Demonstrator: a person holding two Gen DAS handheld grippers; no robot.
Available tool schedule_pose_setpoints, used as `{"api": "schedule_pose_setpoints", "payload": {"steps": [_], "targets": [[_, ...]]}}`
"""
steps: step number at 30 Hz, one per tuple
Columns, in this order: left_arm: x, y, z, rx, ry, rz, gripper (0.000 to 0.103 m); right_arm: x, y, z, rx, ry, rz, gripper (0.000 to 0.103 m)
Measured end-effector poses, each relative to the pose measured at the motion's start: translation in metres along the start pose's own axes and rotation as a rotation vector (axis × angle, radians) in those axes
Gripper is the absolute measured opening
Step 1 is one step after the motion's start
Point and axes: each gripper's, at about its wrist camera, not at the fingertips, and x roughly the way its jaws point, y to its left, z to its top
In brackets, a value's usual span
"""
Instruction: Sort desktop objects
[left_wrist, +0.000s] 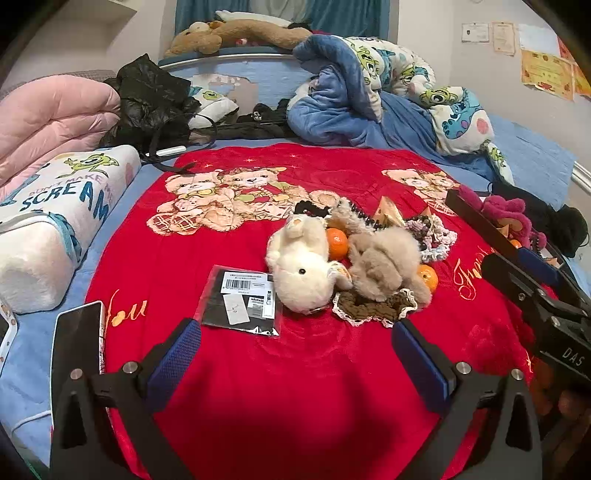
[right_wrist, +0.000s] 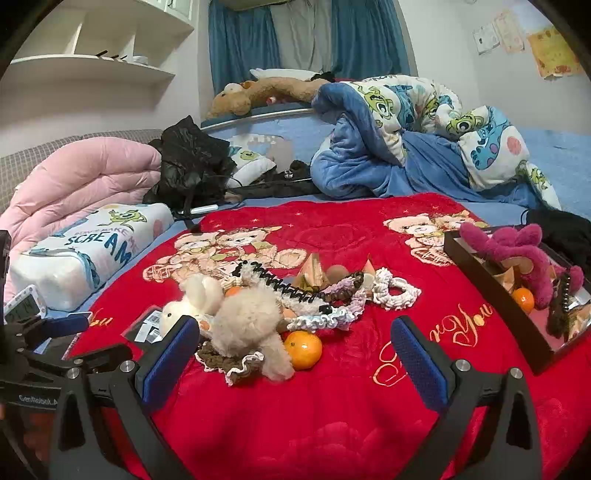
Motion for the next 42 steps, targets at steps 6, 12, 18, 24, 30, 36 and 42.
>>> {"api": "schedule_pose_setpoints", "payload": {"steps": [6,12,18,24,30,36,42], "targets": [[0.008,0.002,-0.002,-0.024,0.045,-0.014,0.103,0.001,-0.005,-0.001,0.015,0.006,0.011,0.103],[0.005,0.001,-0.001,-0.019,0.028,-0.028,0.103,0.002,-0.007,-0.002,0.046,0.009,0.065,0.103],[0.008,0.006,0.000,-0.068,0.047,-0.060,0.103,0.002,-0.008,-0.002,0.060,0.007,0.069,0.103],[0.008,0.009,0.002,-0.101,0.034,-0.034,0.103,0.001,-0.016,-0.001,0.119,0.015,0.112,0.103],[0.008,0.003,0.003,-0.105,0.022,-0.065,0.103,0.000,-0.019,0.000,0.153,0.020,0.128,0.103],[0.006,-0.005,0.004,-0.089,0.014,-0.071,0.103,-0.003,-0.023,0.001,0.166,0.027,0.155,0.103],[0.005,-0.005,0.004,-0.077,0.015,-0.059,0.103,-0.007,-0.023,0.003,0.166,0.056,0.140,0.103]]}}
